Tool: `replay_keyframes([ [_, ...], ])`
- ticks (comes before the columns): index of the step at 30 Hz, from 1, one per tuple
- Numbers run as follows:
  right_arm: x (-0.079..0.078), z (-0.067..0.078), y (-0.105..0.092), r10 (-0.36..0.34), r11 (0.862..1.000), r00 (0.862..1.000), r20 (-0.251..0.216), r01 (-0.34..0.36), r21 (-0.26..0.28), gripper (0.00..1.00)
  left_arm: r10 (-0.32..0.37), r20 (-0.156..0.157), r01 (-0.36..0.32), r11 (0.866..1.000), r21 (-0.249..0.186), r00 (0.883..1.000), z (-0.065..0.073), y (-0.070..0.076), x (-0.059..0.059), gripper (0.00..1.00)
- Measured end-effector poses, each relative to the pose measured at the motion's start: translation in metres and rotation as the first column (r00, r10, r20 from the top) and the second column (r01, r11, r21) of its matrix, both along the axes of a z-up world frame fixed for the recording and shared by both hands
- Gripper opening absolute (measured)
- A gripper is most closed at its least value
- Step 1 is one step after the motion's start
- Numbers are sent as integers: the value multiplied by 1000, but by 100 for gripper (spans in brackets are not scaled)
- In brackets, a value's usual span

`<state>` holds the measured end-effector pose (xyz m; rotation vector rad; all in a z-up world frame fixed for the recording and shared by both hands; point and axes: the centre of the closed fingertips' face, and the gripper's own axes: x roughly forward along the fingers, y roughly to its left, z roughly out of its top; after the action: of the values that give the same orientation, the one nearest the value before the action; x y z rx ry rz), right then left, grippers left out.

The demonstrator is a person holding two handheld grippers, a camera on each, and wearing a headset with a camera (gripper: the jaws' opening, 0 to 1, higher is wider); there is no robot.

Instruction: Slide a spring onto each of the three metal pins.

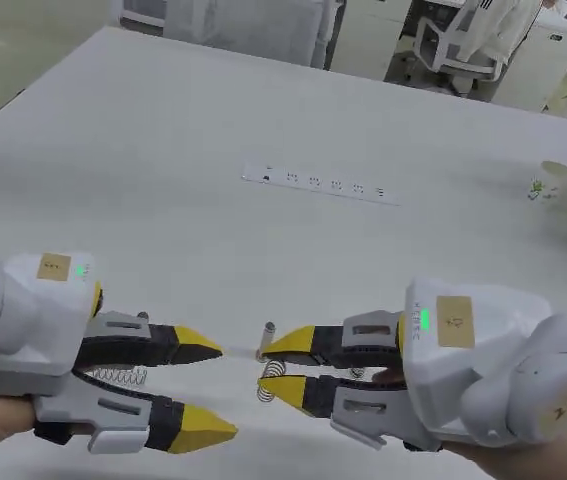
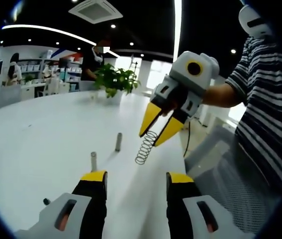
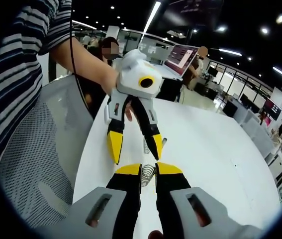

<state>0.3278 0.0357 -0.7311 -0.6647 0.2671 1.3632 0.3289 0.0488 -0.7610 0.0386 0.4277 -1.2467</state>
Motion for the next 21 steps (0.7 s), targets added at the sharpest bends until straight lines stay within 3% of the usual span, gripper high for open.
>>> replay_keyframes([
  [10,6,-2,-2,-21,1000,1000,8,21,-10,7,56,1,-56,998,-2,998,4,23,0,52],
  [21,12,-2,-3,-42,999,999,10,42,-9,7,136,34,-137,990,19,990,5,51,6,71],
])
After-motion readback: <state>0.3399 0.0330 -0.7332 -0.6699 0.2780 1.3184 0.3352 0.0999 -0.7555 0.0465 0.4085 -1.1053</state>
